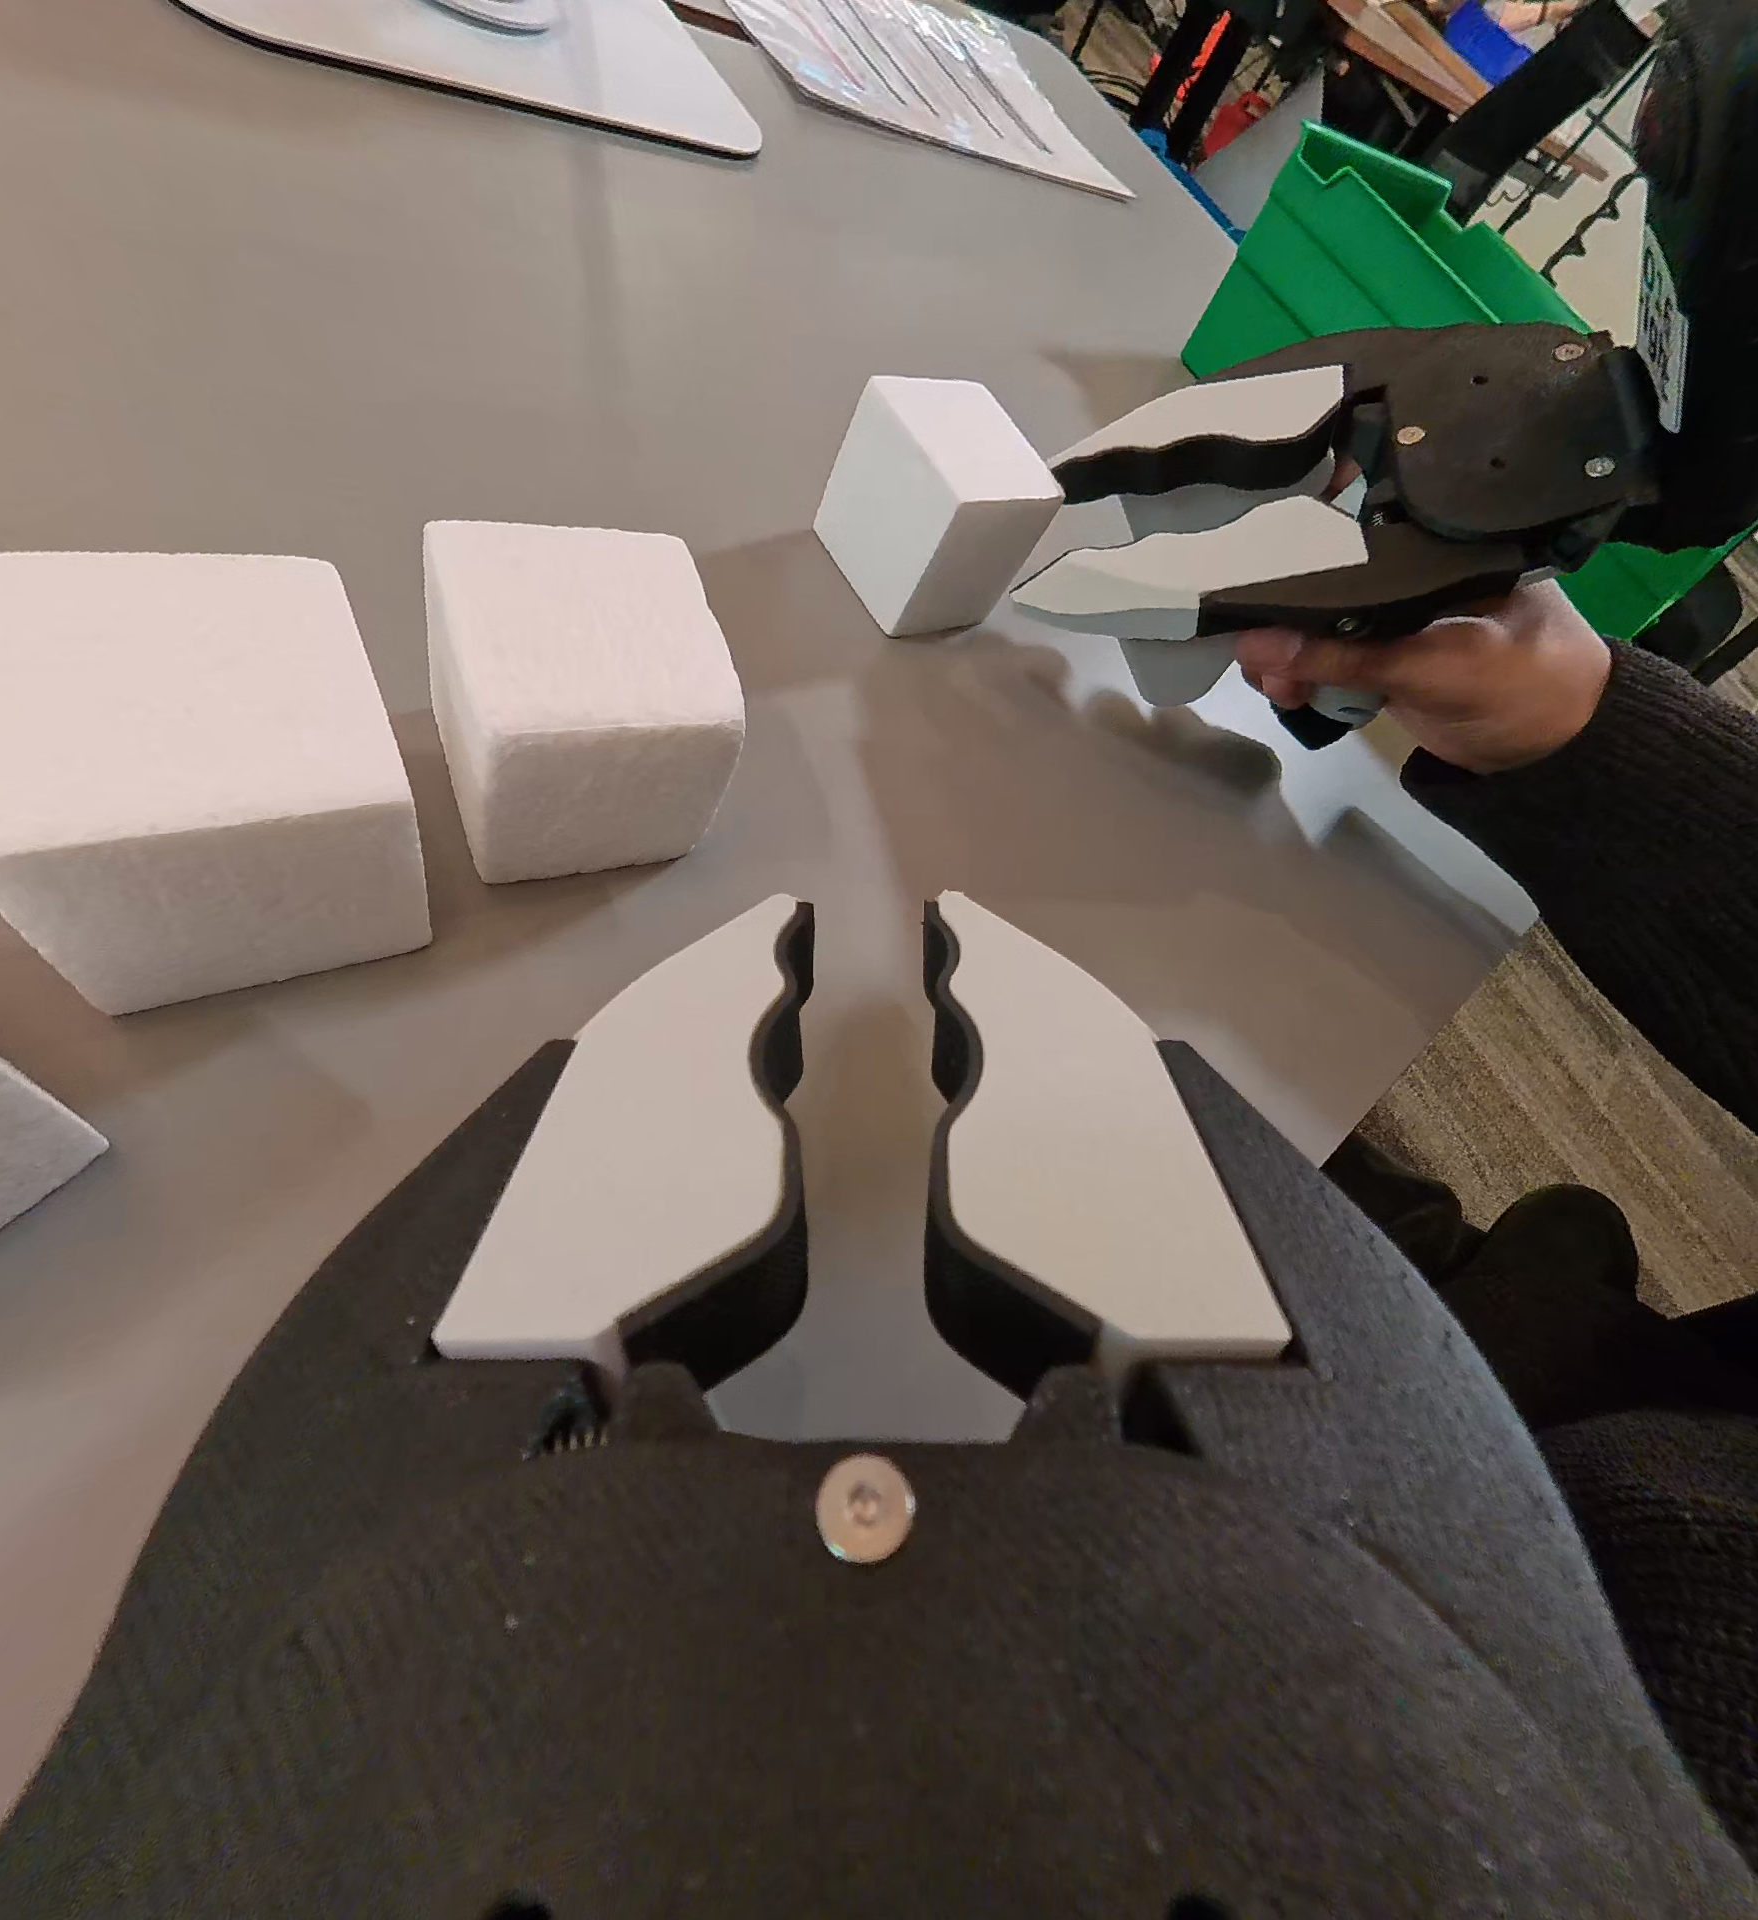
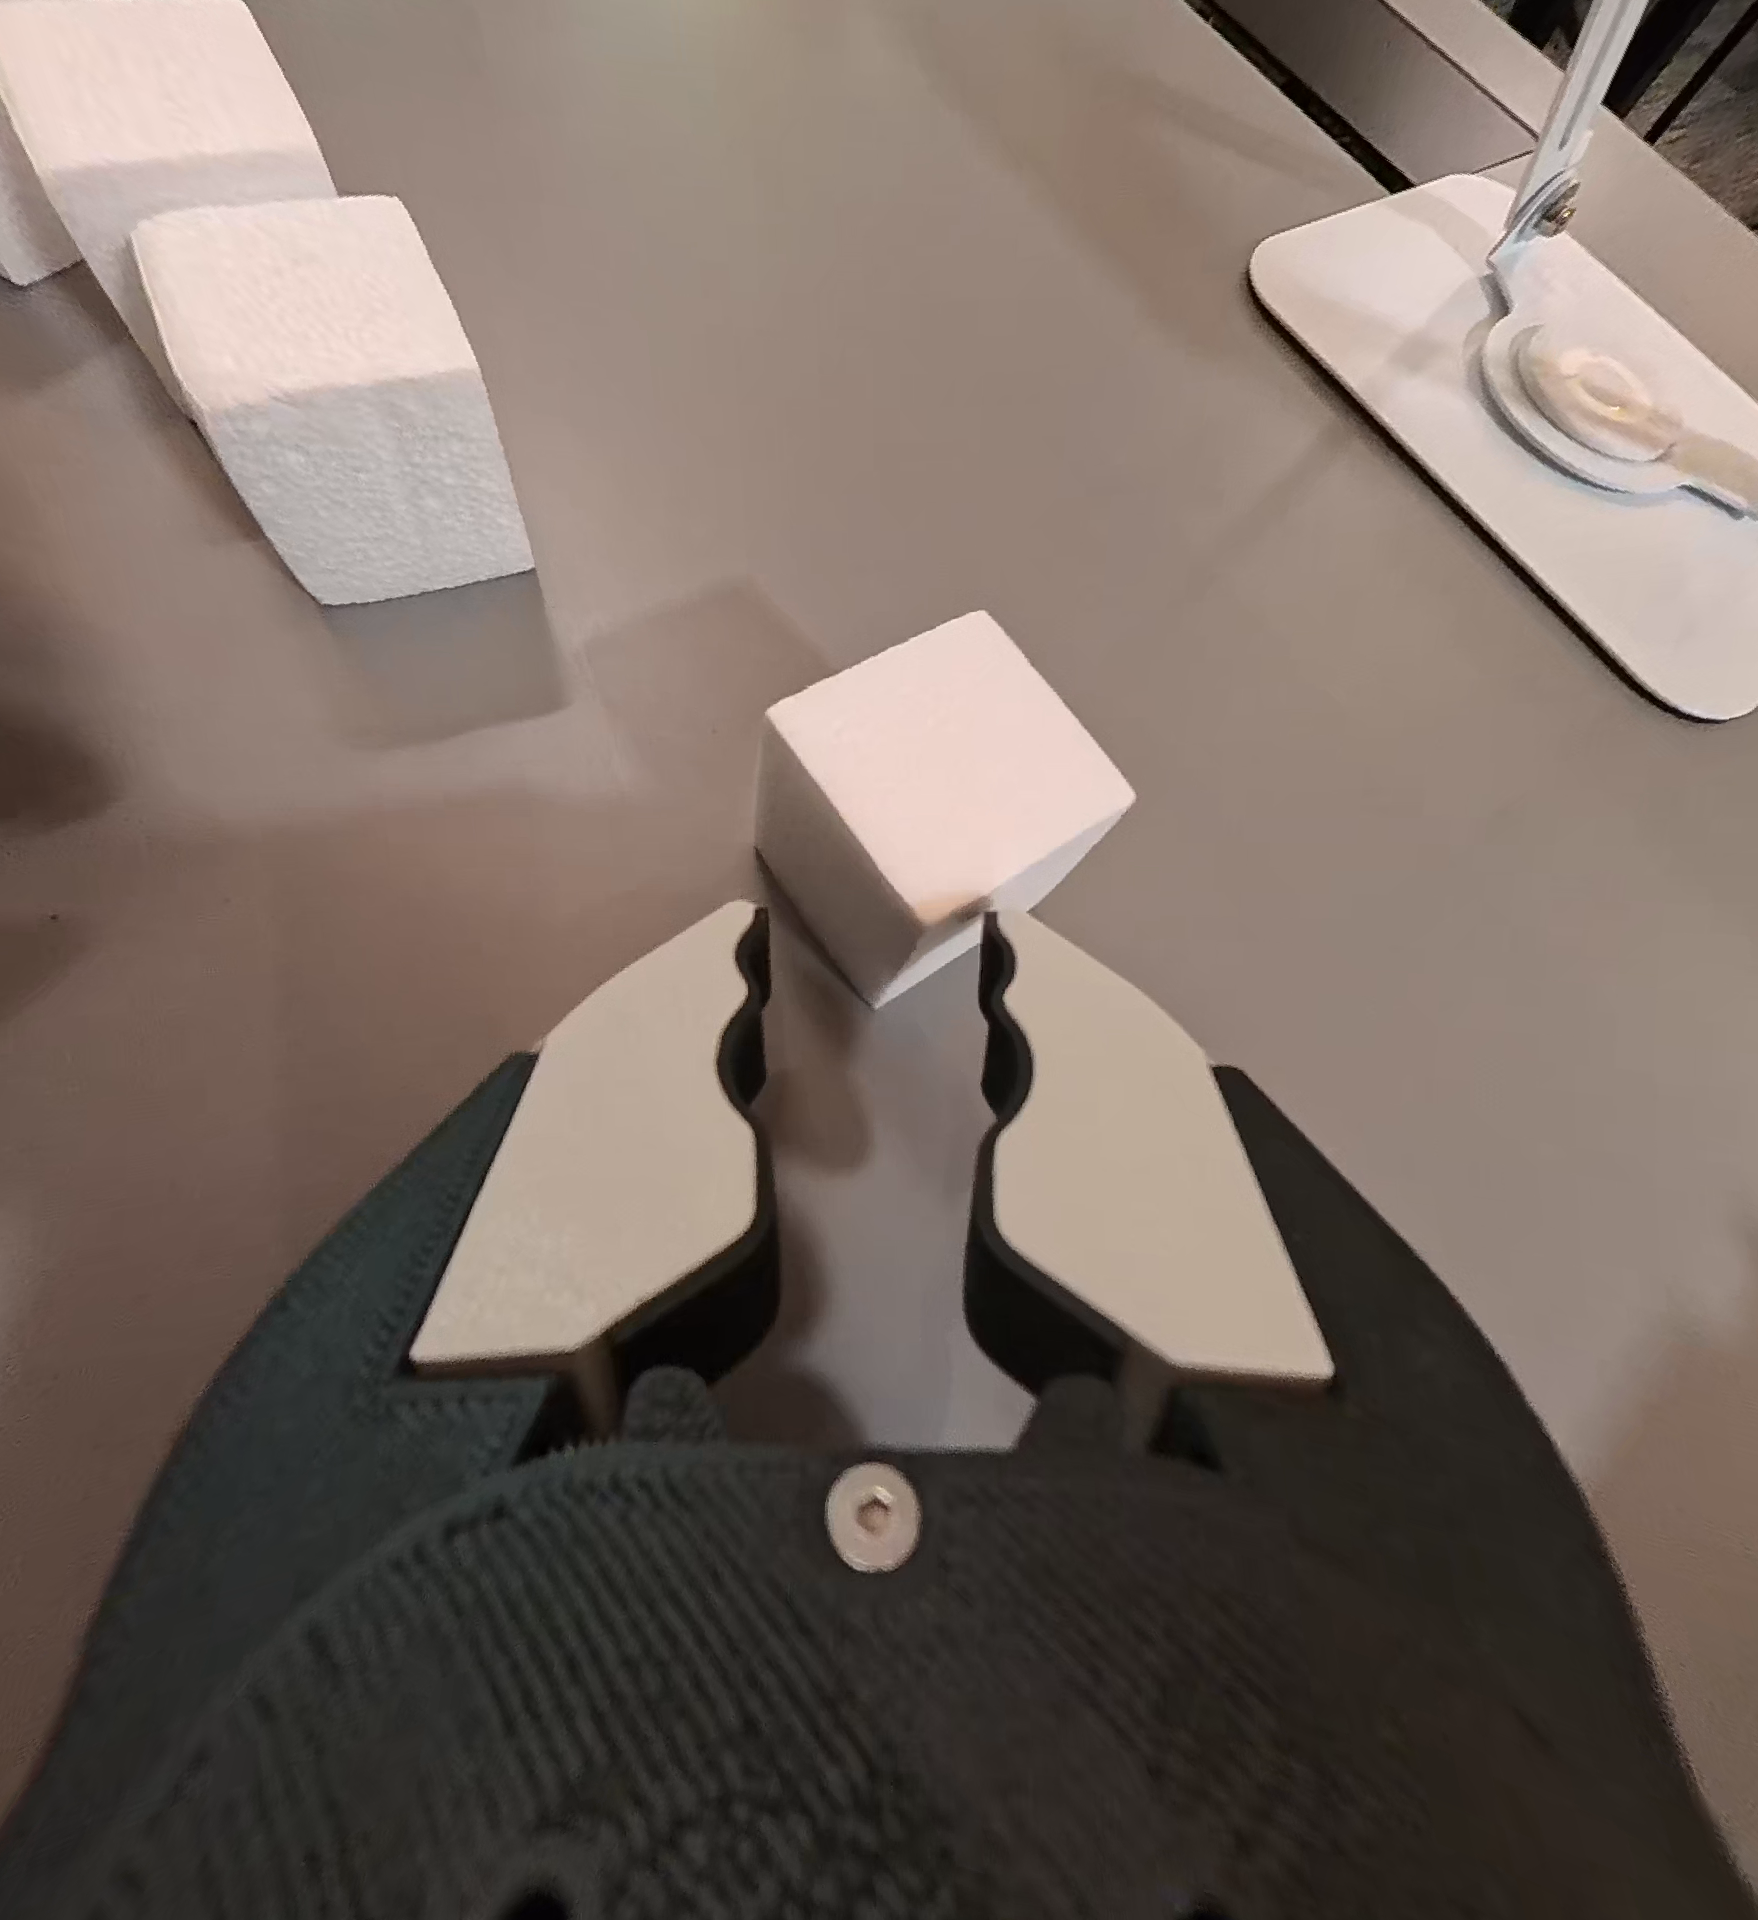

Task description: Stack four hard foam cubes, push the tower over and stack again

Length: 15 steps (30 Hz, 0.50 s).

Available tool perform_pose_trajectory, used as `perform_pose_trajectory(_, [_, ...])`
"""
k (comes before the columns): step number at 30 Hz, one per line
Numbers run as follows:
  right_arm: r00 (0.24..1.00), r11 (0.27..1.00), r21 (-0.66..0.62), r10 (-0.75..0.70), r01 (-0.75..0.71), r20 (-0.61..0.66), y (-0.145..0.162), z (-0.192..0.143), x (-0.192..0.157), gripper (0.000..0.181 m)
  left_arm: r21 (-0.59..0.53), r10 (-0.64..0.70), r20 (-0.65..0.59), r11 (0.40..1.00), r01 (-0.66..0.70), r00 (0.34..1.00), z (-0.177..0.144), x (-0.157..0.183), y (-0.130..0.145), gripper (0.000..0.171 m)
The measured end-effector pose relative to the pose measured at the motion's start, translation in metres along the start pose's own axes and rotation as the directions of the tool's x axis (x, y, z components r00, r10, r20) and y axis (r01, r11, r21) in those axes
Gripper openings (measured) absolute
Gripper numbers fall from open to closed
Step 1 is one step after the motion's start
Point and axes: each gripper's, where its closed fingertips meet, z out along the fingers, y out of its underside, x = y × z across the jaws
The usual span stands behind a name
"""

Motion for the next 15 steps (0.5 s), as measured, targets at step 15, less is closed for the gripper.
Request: perform_pose_trajectory(15, [1.0,1.0,-0.008,0.001,-0.001,0.003,0.0017,0.0014,-0.0011,0.039,-0.003,-0.001,0.004,1.0,0.001,1.0,0.0003,-0.0008,0.0005,0.021])
